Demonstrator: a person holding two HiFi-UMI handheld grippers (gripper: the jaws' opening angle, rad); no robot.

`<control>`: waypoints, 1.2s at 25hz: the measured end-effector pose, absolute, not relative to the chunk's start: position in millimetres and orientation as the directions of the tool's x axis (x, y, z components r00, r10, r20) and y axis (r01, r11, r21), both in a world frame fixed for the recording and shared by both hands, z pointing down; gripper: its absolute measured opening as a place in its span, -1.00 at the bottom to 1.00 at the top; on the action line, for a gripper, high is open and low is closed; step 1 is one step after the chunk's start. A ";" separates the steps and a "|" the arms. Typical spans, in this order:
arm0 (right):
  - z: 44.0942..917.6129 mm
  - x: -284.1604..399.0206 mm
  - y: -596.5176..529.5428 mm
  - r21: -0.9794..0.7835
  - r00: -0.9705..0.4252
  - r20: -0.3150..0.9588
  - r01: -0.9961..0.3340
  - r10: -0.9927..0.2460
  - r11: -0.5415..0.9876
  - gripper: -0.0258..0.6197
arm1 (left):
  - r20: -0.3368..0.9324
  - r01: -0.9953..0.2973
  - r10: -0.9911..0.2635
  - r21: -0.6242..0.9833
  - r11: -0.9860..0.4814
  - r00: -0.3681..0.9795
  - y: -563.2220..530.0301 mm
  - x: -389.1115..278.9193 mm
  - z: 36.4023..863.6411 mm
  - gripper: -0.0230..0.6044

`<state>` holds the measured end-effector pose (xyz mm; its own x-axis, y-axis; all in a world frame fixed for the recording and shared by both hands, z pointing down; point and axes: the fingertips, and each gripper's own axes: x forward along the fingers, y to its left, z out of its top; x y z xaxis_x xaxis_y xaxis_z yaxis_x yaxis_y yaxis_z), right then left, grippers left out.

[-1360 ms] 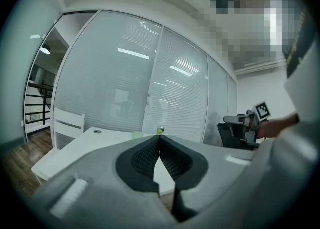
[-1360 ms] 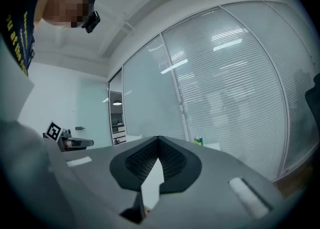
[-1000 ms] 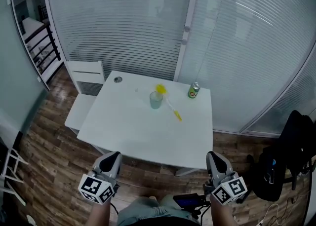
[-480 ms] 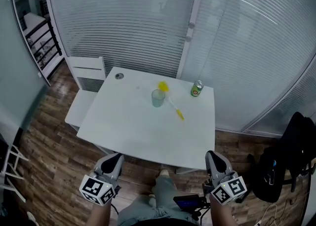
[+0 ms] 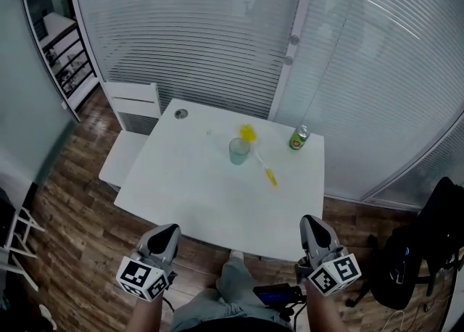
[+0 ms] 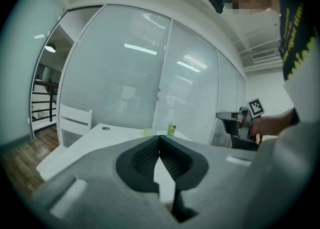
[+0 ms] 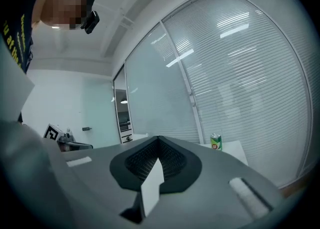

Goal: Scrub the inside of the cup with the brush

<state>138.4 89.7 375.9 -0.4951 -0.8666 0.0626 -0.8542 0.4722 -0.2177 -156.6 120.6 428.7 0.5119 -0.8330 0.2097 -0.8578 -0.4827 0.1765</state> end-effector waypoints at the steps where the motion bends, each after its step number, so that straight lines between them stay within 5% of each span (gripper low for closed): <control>1: 372.5 135.4 80.8 -0.222 -0.502 0.052 -0.849 -0.864 0.480 -0.91 | 0.210 -0.862 -0.837 0.172 -0.476 0.505 114.9 -157.6 427.0 -0.92; 30: 376.9 140.7 -64.8 -0.267 -0.635 0.074 -0.756 -0.769 0.598 -0.91 | 0.206 -0.876 -0.853 0.157 -0.456 0.480 -15.9 -106.9 416.6 -0.92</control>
